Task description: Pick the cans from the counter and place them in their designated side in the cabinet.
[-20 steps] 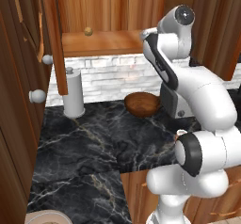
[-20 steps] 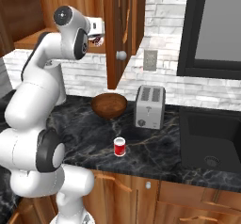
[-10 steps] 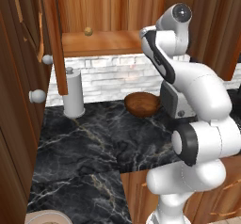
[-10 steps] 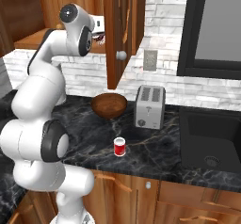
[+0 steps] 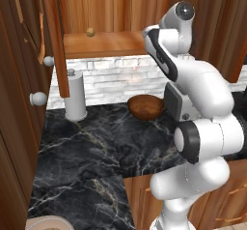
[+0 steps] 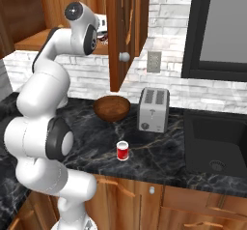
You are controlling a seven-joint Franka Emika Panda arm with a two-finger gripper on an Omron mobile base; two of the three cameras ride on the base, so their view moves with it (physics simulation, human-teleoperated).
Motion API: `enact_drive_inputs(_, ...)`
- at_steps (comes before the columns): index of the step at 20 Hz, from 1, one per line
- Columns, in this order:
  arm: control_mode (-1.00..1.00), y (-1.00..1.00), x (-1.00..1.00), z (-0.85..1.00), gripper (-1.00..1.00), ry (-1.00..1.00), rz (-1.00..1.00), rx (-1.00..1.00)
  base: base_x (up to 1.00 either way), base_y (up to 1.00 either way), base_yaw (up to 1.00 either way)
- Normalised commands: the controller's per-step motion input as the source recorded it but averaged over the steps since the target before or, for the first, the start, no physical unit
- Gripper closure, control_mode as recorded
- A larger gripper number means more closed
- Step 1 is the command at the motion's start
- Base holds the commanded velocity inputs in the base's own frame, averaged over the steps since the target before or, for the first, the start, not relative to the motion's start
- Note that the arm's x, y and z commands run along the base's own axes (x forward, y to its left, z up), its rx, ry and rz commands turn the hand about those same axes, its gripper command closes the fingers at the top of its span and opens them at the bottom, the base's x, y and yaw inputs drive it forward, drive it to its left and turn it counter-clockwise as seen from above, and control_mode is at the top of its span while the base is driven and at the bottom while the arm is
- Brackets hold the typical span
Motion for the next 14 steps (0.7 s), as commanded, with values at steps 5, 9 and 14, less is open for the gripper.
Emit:
enact_drive_inputs(5,-1.00,0.00,0.23,-0.16,1.00,0.01,0.00,0.00,0.00,0.00,0.00)
enact_drive_inputs(9,-1.00,0.00,0.21,-0.23,1.00,0.00,0.00,-0.01,0.00,0.00,0.00)
enact_drive_inputs(14,-1.00,0.00,0.20,-0.24,1.00,0.00,0.00,-0.01,0.00,0.00,0.00)
